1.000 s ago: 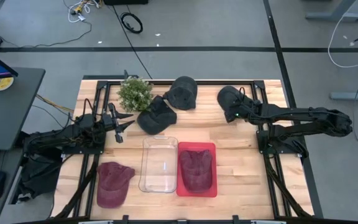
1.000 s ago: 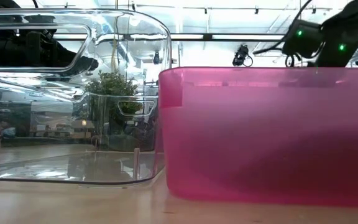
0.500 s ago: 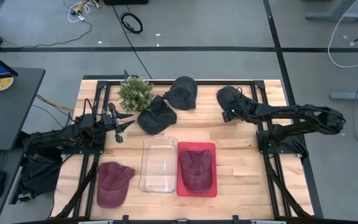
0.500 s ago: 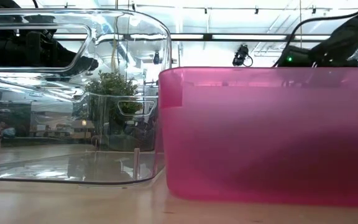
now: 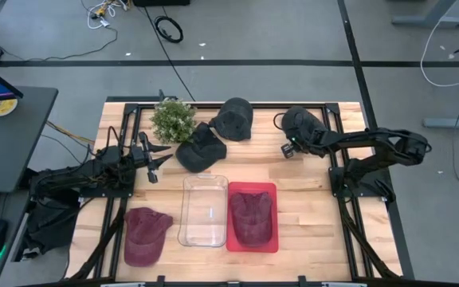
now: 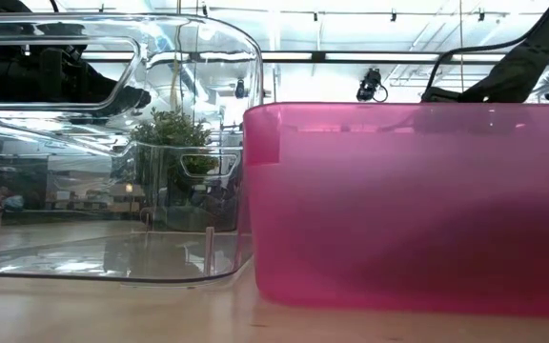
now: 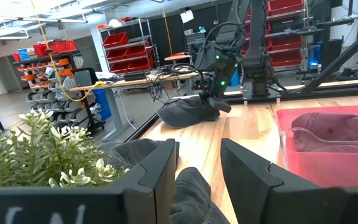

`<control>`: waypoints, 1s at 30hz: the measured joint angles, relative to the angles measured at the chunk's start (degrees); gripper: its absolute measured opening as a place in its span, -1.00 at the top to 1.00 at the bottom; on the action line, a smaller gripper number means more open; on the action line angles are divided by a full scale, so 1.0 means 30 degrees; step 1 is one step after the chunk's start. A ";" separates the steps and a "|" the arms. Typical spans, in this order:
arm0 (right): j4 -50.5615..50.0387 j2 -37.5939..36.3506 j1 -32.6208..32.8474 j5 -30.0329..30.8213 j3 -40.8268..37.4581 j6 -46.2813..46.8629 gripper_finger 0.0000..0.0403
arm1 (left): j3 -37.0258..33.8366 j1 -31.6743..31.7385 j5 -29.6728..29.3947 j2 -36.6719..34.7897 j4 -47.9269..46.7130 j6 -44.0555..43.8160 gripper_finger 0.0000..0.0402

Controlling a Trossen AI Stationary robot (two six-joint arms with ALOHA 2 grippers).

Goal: Pick & Place hat
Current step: Put the top right black cap into the transparent bin

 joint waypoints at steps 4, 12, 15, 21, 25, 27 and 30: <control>-0.0214 -0.0340 -0.0007 -0.0121 -0.0036 -0.0158 0.93 | 0.0005 0.0005 0.0000 -0.0007 -0.0004 0.0001 0.34; -0.0738 -0.1830 0.0283 -0.0412 -0.0095 -0.1752 0.93 | 0.0005 0.0001 0.0000 -0.0005 0.0000 0.0000 0.34; -0.0701 -0.2582 0.0777 -0.0855 -0.0095 -0.2873 0.93 | 0.0005 -0.0002 0.0000 0.0000 0.0002 0.0000 0.34; -0.0588 -0.4475 0.2480 -0.1935 -0.0014 -0.5274 0.93 | 0.0005 -0.0002 0.0000 -0.0004 0.0002 0.0000 0.34; -0.0820 -0.5610 0.4040 -0.1963 0.0768 -0.5806 0.93 | 0.0004 0.0005 0.0000 -0.0001 0.0001 0.0000 0.34; -0.1000 -0.6045 0.4960 -0.1987 0.1299 -0.6021 0.93 | 0.0003 0.0005 0.0000 -0.0003 -0.0003 0.0000 0.34; -0.1167 -0.6491 0.6514 -0.2795 0.2139 -0.6634 0.93 | 0.0003 0.0003 0.0000 -0.0002 -0.0005 0.0000 0.34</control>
